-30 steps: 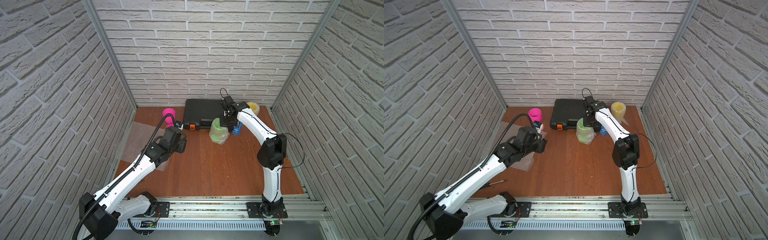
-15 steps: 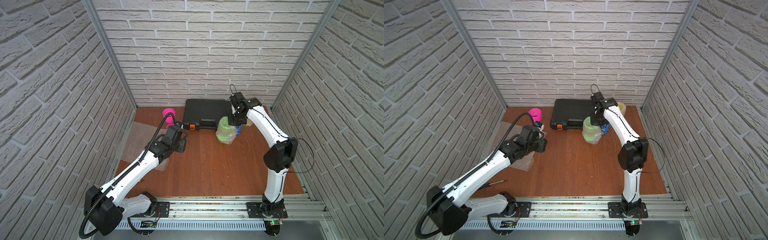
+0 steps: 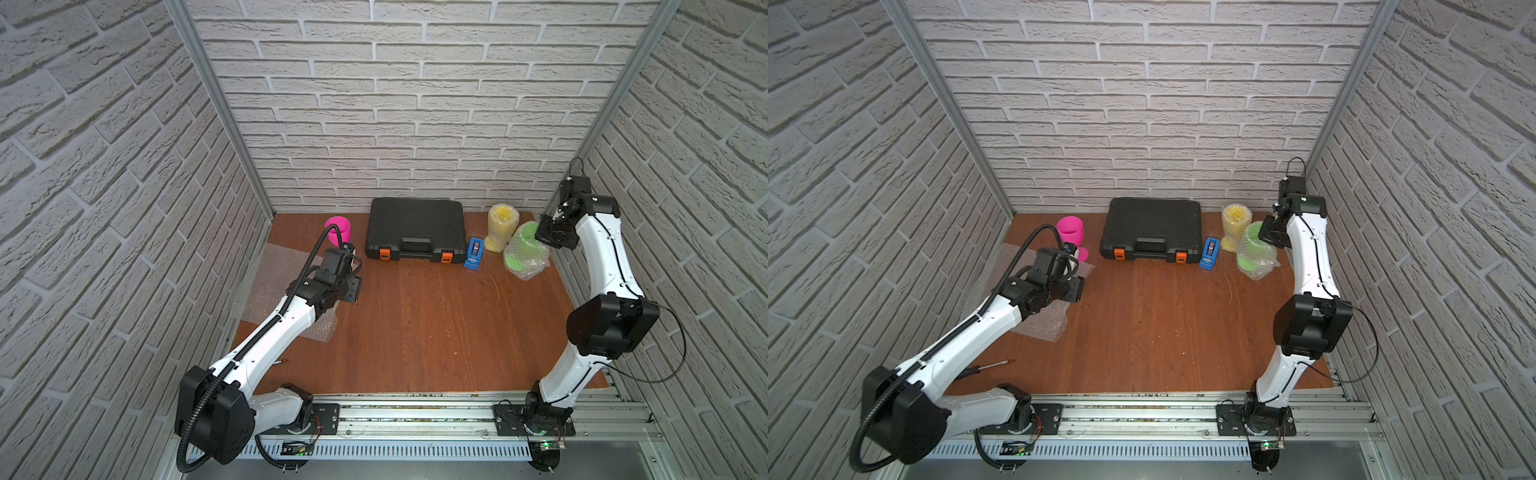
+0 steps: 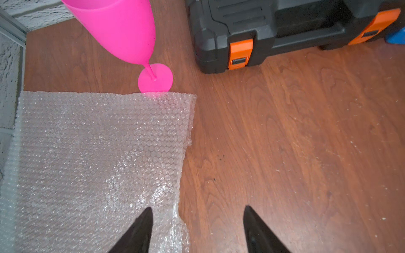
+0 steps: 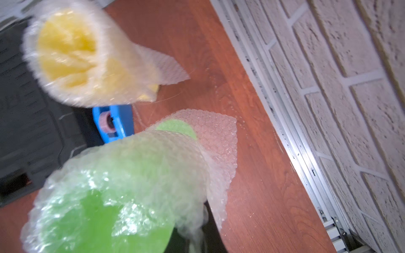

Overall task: Wrap wine glasses in bubble wrap
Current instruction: Place the bubble wrap at the center of the board.

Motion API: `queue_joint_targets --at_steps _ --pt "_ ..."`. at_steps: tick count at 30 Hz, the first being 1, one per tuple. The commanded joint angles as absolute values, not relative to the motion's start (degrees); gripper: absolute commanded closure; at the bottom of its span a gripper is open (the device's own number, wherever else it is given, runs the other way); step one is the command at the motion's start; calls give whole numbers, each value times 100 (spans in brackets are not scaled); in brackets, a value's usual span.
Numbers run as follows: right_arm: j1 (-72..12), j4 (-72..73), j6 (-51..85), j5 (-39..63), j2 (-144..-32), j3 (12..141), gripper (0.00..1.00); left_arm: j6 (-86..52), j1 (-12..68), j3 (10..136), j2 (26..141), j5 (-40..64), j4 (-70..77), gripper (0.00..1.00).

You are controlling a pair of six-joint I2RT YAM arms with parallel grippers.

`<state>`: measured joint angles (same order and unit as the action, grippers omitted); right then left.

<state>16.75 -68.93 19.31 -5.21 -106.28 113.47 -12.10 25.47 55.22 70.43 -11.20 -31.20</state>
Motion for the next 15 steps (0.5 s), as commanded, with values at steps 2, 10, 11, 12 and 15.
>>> queue_joint_targets --at_steps 2,10,11,12,15 --pt "2153 -6380 2060 -412 -11002 11806 97 -932 2485 5491 7186 -962 -2750 35" --pt "2315 -6596 1937 103 -12315 12958 97 -879 2425 5553 7411 -827 -2803 35" --pt "2312 -6571 1979 167 -12393 12951 97 -879 2414 5574 7456 -809 -2819 35" --pt "2304 -6574 2010 199 -12458 12955 97 -864 2409 5589 7489 -796 -2842 35" --pt "2270 -6623 2007 259 -12646 12970 97 -853 2407 5624 7571 -774 -2904 35"
